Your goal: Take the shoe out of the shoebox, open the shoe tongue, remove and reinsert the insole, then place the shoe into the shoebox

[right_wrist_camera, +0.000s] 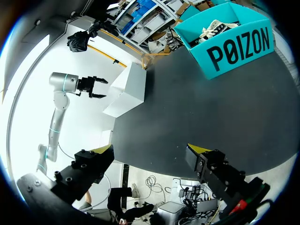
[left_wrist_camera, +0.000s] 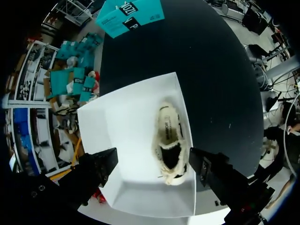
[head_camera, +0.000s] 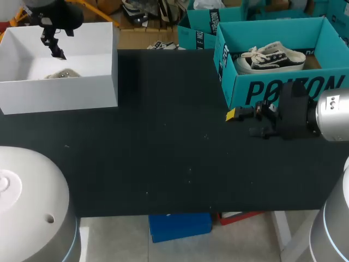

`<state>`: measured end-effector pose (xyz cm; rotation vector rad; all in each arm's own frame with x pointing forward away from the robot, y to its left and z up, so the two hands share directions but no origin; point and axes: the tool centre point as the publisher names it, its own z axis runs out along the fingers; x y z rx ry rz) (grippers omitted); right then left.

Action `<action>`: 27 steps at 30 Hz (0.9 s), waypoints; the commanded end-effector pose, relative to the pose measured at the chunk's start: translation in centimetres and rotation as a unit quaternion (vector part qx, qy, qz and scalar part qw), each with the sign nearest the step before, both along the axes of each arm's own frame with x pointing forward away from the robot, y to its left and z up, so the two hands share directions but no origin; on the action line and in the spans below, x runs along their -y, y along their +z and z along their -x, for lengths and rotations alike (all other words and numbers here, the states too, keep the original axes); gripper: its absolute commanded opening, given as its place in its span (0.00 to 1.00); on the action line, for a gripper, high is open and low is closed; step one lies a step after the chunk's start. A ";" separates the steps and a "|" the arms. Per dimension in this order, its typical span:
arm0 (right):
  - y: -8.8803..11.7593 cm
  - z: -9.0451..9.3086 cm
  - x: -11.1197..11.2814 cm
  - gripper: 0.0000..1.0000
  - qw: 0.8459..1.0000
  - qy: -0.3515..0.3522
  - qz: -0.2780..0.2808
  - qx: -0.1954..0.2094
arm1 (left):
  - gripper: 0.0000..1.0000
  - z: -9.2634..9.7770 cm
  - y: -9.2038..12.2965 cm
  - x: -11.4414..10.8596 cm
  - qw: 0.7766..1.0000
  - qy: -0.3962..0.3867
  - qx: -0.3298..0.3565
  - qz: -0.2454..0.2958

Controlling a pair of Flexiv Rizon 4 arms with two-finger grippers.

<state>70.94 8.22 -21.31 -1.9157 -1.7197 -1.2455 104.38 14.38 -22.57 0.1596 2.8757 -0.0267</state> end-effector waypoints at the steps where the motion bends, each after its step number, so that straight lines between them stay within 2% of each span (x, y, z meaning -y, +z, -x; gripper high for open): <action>1: 0.0 0.0 0.0 1.00 1.000 0.000 0.000 0.000 | 1.00 1.7 -1.3 1.1 1.000 0.016 0.009 0.000; 10: 0.0 0.0 0.0 1.00 1.000 0.000 0.000 0.000 | 1.00 5.7 -2.6 4.6 0.999 0.027 -0.026 0.013; 15: 0.0 0.0 0.0 1.00 1.000 0.000 0.000 0.000 | 1.00 8.7 -2.4 6.7 0.999 0.018 -0.042 0.011; 22: 0.0 0.0 0.0 1.00 1.000 0.000 0.000 0.000 | 1.00 11.5 -2.7 8.0 0.998 0.008 -0.064 0.003; 27: 0.0 0.0 0.0 1.00 1.000 0.000 0.000 0.000 | 1.00 12.4 -3.1 8.4 0.997 0.009 -0.076 0.001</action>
